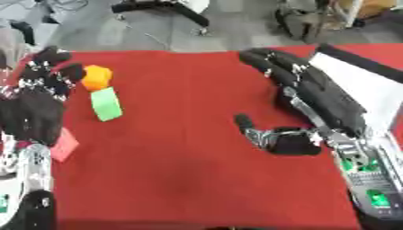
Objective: Pick up the objects with one hand, pass them to the other hand, and then place them into the box on the other side of the table.
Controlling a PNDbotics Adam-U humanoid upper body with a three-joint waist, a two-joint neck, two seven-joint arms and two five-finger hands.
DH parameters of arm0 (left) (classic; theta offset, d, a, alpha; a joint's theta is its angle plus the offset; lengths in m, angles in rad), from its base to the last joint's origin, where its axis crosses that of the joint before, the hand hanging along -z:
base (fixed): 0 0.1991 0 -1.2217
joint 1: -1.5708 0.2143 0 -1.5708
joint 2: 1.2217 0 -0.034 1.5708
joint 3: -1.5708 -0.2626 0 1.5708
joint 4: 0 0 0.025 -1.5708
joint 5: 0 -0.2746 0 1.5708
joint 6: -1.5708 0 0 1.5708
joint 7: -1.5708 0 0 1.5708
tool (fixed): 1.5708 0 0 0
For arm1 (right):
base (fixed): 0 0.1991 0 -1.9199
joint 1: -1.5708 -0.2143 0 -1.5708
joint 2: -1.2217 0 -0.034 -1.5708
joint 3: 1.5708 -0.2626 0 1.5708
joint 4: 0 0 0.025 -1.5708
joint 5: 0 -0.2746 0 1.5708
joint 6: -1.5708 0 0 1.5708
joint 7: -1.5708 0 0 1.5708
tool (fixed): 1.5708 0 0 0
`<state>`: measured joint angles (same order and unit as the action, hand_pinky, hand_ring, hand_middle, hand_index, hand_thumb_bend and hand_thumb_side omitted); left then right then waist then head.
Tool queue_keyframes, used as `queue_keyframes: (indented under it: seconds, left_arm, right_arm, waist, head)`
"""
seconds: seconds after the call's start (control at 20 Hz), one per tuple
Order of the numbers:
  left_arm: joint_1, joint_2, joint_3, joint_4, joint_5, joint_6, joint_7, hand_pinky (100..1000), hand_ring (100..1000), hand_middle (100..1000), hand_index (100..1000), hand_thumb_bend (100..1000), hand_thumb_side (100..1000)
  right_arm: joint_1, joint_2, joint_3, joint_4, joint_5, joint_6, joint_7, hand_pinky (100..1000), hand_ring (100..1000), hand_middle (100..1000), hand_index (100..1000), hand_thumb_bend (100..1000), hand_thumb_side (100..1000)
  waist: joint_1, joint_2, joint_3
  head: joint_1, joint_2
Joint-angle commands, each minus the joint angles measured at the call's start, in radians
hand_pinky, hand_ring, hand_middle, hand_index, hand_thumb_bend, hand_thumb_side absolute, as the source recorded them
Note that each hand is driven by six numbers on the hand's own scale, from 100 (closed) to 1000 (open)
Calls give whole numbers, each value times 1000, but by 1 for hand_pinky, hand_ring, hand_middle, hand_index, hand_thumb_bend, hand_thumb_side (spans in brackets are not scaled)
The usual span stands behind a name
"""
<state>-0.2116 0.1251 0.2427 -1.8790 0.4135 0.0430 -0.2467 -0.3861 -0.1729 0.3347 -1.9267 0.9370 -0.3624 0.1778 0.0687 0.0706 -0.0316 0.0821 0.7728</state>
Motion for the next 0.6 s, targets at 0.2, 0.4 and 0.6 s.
queue_keyframes:
  seconds: [0.2, 0.4, 0.6]
  left_arm:
    - [-131, 178, -115, 38, -99, -88, -96, 766, 710, 701, 837, 657, 563]
    - [-243, 290, -222, 143, -168, -144, -165, 734, 751, 739, 894, 777, 295]
    - [-344, 405, -338, 258, -239, -94, -236, 731, 787, 769, 893, 801, 245]
  right_arm:
    - [8, -37, -8, 3, 11, 8, -5, 871, 910, 874, 1000, 174, 490]
    - [25, -55, -16, 12, 21, 15, -13, 871, 910, 873, 1000, 174, 486]
    - [31, -61, -19, 16, 27, 17, -19, 871, 910, 873, 1000, 171, 490]
  waist:
    - [28, -23, 21]
    - [45, -31, 52]
    - [49, -33, 63]
  head:
    - [-20, -3]
    - [-55, -3]
    - [-80, -3]
